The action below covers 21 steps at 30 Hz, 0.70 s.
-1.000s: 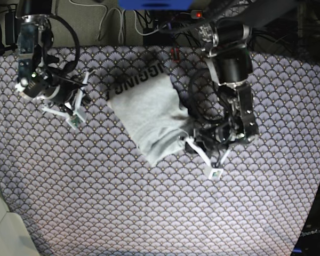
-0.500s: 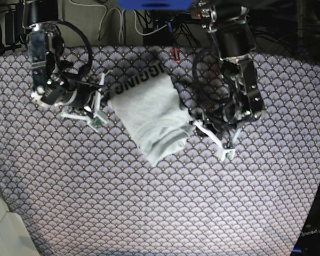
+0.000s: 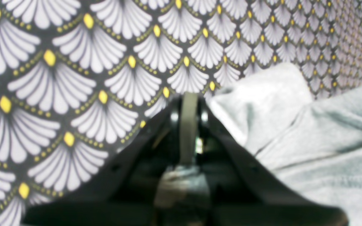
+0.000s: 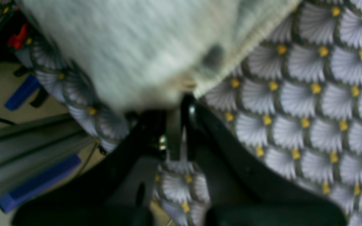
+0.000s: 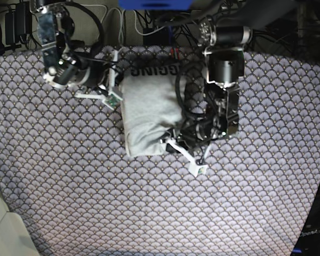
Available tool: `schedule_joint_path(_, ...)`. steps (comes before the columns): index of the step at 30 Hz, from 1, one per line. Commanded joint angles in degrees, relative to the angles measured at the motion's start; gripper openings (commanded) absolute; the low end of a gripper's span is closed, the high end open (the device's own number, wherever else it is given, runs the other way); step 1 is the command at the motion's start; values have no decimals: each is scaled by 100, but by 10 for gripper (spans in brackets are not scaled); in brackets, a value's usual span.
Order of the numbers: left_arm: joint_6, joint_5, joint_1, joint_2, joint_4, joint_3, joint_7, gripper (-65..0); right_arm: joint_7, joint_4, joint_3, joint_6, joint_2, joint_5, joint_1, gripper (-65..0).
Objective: Fold the T-shirt properly
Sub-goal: 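Push the bundle's sides square with both grippers and release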
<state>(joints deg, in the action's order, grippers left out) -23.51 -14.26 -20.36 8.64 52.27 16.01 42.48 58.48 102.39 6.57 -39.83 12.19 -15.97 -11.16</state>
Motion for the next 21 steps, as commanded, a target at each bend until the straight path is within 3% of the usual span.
schedule_joint_path(1, -27, -73, -113, 36, 272, -14, -15, -646, -41, 104, -222, -17, 113, 19, 30, -650)
schedule_joint_path(5, -27, -99, 168, 36, 1292, -5, 354, -646, -41, 245, -978, -17, 245, -8, -23, -650)
schedule_joint_path(10, -27, -117, 695, -262, 2742, 276, 697, -646, 117, 1317, -1189, -17, 192, -17, -93, -650)
schedule_joint_path(15, -27, -73, 1249, -394, 3648, 1181, 1163, -646, 794, 1387, -1145, -17, -361, -25, 267, -650)
schedule_joint_path(21, -36, -125, 1882, -614, 4219, 1999, 1427, -646, 1225, 1387, -934, -17, -977, -25, 725, -650)
